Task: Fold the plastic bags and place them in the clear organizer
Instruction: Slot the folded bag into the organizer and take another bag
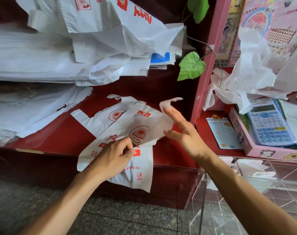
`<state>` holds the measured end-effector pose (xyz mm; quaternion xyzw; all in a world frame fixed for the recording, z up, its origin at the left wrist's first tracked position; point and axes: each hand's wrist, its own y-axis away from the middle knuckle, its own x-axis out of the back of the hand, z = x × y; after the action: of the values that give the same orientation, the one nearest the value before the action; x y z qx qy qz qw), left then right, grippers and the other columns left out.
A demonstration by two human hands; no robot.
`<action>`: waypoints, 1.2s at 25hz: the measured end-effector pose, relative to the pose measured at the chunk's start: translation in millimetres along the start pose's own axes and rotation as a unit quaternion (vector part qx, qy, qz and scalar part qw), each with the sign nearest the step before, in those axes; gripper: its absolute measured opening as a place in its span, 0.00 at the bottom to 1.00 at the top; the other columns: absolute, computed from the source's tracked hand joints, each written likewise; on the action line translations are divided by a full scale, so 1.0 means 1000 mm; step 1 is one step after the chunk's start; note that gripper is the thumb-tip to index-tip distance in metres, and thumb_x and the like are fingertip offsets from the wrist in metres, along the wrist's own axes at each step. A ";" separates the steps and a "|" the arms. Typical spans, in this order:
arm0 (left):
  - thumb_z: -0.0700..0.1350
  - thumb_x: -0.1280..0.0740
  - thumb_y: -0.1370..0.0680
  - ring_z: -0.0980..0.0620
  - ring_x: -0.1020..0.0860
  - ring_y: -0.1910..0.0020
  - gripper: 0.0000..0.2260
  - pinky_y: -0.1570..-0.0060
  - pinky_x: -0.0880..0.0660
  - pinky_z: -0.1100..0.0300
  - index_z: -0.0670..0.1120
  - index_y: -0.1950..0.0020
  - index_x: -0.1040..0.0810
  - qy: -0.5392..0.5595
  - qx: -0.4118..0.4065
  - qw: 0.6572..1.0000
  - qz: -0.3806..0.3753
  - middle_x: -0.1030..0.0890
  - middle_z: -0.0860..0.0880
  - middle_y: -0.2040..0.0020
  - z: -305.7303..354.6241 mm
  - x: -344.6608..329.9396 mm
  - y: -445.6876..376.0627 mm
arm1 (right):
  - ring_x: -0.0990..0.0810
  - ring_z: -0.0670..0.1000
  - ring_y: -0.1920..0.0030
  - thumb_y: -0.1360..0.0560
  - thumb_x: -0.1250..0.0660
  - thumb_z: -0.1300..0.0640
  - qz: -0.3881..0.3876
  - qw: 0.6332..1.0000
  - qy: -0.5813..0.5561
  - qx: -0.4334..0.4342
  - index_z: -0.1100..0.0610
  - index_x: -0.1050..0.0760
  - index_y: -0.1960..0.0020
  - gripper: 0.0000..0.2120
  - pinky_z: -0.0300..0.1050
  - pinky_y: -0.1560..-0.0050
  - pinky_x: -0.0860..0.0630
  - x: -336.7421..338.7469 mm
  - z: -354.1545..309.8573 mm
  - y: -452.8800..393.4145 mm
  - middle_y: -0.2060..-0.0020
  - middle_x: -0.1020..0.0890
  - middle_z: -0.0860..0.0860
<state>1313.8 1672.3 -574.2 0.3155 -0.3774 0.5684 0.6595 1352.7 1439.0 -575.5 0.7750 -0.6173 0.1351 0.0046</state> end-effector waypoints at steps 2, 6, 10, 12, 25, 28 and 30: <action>0.47 0.35 0.21 0.56 0.23 0.60 0.08 0.59 0.27 0.55 0.51 0.59 0.29 -0.007 -0.008 1.000 0.002 0.21 0.54 0.62 0.001 0.000 0.000 | 0.44 0.31 0.27 0.24 0.33 0.67 0.001 0.999 0.045 0.010 0.47 0.36 0.23 0.33 0.22 0.33 0.46 -0.006 0.003 -0.003 0.25 0.40 0.37; 0.57 0.32 0.24 0.59 0.20 0.54 0.08 0.52 0.23 0.56 0.54 0.52 0.23 -0.036 -0.031 0.999 -0.014 0.18 0.59 0.52 -0.001 -0.005 0.002 | 0.47 0.45 0.22 0.24 0.35 0.64 0.105 0.977 0.163 -0.084 0.50 0.40 0.22 0.34 0.31 0.34 0.47 -0.001 0.019 -0.010 0.20 0.47 0.47; 0.60 0.36 0.22 0.57 0.22 0.42 0.13 0.45 0.24 0.58 0.57 0.40 0.24 -0.085 -0.059 0.994 -0.034 0.23 0.58 0.35 0.003 -0.010 0.001 | 0.35 0.54 0.27 0.25 0.36 0.63 0.164 0.957 0.238 -0.033 0.57 0.33 0.27 0.27 0.38 0.33 0.38 0.001 0.023 -0.007 0.25 0.37 0.52; 0.58 0.37 0.21 0.57 0.23 0.39 0.15 0.43 0.25 0.60 0.56 0.36 0.25 -0.092 -0.061 0.993 -0.030 0.24 0.57 0.33 0.005 -0.013 -0.003 | 0.27 0.56 0.37 0.26 0.36 0.62 0.182 0.939 0.290 0.016 0.57 0.27 0.33 0.21 0.46 0.37 0.30 -0.004 0.022 -0.002 0.35 0.27 0.53; 0.73 0.51 0.26 0.51 0.32 0.34 0.35 0.37 0.33 0.54 0.54 0.29 0.29 -0.182 -0.057 0.981 0.045 0.30 0.55 0.34 0.003 -0.010 -0.027 | 0.28 0.55 0.36 0.30 0.34 0.41 -0.136 0.817 0.548 0.117 0.50 0.32 0.29 0.32 0.54 0.40 0.29 -0.012 0.025 0.043 0.32 0.27 0.48; 0.76 0.40 0.33 0.57 0.45 0.23 0.42 0.25 0.44 0.55 0.61 0.22 0.42 -0.174 -0.070 0.976 -0.113 0.44 0.62 0.23 -0.013 -0.001 -0.017 | 0.29 0.54 0.39 0.27 0.35 0.40 -0.117 0.825 0.544 0.103 0.49 0.33 0.27 0.31 0.52 0.39 0.30 -0.002 0.026 0.040 0.34 0.28 0.47; 0.65 0.28 0.30 0.63 0.49 0.24 0.43 0.25 0.49 0.61 0.64 0.22 0.48 -0.126 -0.068 0.977 -0.156 0.47 0.65 0.25 -0.025 0.008 -0.010 | 0.27 0.52 0.43 0.25 0.38 0.39 -0.107 0.841 0.518 0.118 0.45 0.26 0.35 0.21 0.49 0.43 0.29 0.000 0.026 0.041 0.39 0.25 0.45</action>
<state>1327.4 1696.2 -580.3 0.3943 -0.4411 0.3874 0.7070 1319.0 1424.7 -606.7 0.6482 -0.4175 0.5871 0.2468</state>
